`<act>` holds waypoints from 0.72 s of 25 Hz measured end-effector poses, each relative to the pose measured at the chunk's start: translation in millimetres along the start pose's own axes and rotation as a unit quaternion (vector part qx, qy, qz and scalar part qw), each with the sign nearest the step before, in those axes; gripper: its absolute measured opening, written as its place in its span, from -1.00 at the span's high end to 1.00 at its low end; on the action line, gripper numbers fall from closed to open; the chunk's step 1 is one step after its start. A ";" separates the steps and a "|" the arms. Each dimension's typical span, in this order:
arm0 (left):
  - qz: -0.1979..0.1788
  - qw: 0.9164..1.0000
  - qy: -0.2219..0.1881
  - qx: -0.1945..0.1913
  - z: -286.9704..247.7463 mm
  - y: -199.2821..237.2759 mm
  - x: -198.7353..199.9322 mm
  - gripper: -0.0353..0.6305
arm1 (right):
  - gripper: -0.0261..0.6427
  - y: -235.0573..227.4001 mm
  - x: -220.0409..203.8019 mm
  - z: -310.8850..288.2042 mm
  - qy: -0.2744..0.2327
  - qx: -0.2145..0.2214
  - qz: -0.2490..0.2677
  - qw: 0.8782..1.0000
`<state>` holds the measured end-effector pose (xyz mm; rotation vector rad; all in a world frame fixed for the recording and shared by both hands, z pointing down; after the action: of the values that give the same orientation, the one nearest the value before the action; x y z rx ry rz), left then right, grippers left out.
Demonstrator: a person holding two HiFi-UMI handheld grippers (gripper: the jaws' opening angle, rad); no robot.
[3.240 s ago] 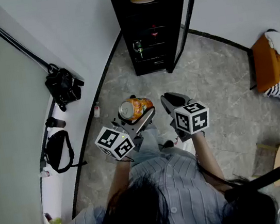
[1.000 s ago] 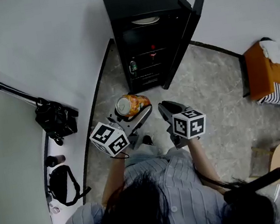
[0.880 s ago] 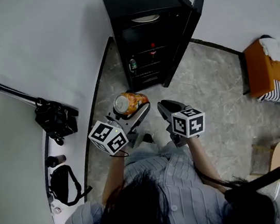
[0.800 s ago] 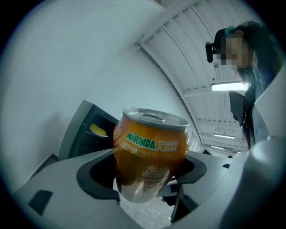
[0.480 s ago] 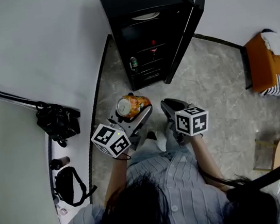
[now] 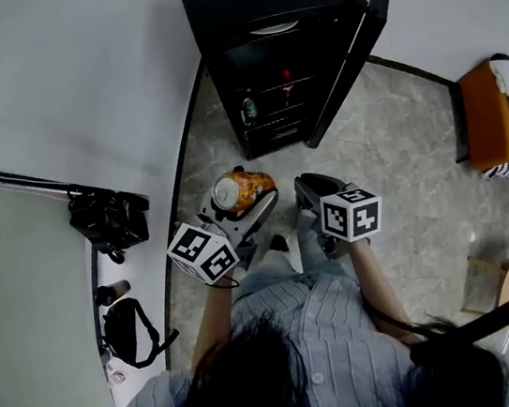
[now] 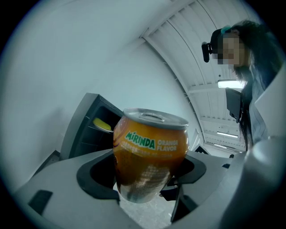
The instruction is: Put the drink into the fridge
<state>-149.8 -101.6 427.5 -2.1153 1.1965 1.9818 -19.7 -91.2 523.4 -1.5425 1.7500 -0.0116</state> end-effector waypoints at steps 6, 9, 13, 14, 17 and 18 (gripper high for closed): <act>0.011 1.000 0.005 -0.001 -40.7 13.0 12.1 -0.21 | 0.72 -31.8 34.2 -3.5 0.004 -0.002 0.003 1.000; 0.006 1.000 0.002 -0.008 -67.6 21.0 17.7 -0.21 | 0.71 -50.7 54.7 -3.9 0.005 -0.002 0.004 1.000; 0.002 1.000 0.005 -0.014 -104.5 34.1 21.9 -0.21 | 0.71 -76.7 72.3 -7.5 0.012 0.005 -0.006 1.000; 0.002 1.000 0.008 -0.014 -113.3 38.0 22.6 -0.21 | 0.71 -83.1 75.5 -9.2 0.015 0.005 -0.006 1.000; 0.008 1.000 0.012 -0.010 -137.8 52.5 22.0 -0.21 | 0.71 -99.7 82.7 -14.8 0.027 0.005 -0.002 1.000; 0.011 1.000 0.013 -0.009 -145.1 58.1 20.4 -0.21 | 0.71 -104.5 84.2 -16.8 0.031 0.006 -0.001 1.000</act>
<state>-58.3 -223.7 467.1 -2.1521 1.2176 1.9867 62.4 -197.3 540.4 -1.5509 1.7928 -0.0717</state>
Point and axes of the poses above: the fingertips, and each gripper's own axes: z backward along the fingers, y to its left, x out of its top, the point moved 3 cm from there along z, backward along the fingers, and after that the axes turned 12 degrees about y, right-handed, at the moved point
